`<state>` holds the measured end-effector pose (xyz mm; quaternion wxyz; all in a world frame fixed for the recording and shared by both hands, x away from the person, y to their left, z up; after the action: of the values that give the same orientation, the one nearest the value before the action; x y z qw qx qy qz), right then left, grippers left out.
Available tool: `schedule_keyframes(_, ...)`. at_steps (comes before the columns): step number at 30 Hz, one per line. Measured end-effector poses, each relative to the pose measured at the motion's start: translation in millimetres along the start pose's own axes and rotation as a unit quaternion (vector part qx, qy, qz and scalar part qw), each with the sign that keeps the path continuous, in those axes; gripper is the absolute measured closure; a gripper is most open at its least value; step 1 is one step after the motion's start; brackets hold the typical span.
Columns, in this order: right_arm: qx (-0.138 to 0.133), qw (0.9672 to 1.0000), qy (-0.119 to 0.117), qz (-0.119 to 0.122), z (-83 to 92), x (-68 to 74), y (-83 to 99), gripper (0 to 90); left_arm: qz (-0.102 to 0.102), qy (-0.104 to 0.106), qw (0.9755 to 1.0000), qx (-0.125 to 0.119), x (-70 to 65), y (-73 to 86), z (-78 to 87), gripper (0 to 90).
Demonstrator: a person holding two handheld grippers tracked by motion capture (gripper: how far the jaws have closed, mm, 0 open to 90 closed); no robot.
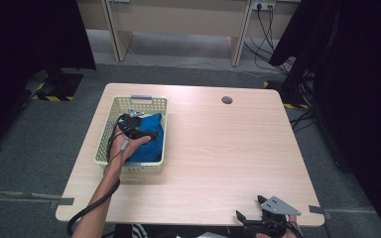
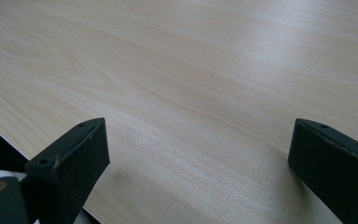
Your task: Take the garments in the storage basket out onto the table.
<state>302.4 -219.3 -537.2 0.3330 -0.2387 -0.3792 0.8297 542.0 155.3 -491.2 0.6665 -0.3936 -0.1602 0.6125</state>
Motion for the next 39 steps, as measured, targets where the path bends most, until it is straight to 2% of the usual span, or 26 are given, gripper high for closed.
schedule_keyframes(11, 0.0, 1.0, 0.0, 0.0, -0.1, 0.1, 0.0, 5.6, 0.005, -0.003, 0.9997, 0.025, 4.7, 14.7, -22.1, 1.6)
schedule_keyframes(16, 0.0, 1.0, 0.0, 0.001, 0.0, 0.0, 0.0, 5.6, 0.004, -0.019, 0.9988, 0.046, 9.3, 21.8, -30.2, 0.9)
schedule_keyframes(20, 0.0, 1.0, 0.0, 0.002, 0.0, 0.1, 0.1, 5.6, -0.004, -0.024, 0.9982, 0.054, 10.2, 22.6, -33.0, 0.0)
schedule_keyframes(24, 0.001, 1.0, -0.001, 0.003, -0.2, 0.4, 0.1, 5.6, -0.009, -0.027, 0.9984, 0.05, 11.4, 22.1, -35.0, 0.0)
schedule_keyframes(27, 0.001, 1.0, -0.001, 0.002, -0.3, 0.6, 0.1, 5.7, -0.005, -0.029, 0.9987, 0.041, 13.8, 20.5, -37.1, 0.0)
schedule_keyframes(32, 0.001, 1.0, -0.002, 0.002, -0.5, 1.0, 0.2, 5.7, -0.003, -0.034, 0.9986, 0.04, 15.8, 19.0, -38.5, 0.1)
schedule_keyframes(35, 0.001, 1.0, -0.002, 0.002, -0.8, 1.1, 0.2, 5.7, -0.006, -0.028, 0.9991, 0.032, 16.2, 18.4, -36.9, 5.3)
schedule_keyframes(39, 0.001, 1.0, -0.003, 0.003, -1.4, 1.9, 0.2, 5.7, -0.006, -0.017, 0.9997, 0.017, 16.6, 16.5, -33.1, 27.8)
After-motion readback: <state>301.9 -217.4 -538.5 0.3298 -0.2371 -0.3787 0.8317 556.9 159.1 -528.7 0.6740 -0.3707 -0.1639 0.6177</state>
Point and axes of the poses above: each handheld gripper's, and its own axes: z roughly backward along the jaws, y roughly out of its underside, x roughly to its left, the point moved 8 cm from there along -z, roughly forward along the jaws, and after that the axes turned 15 degrees about z, right-handed, at the moved point
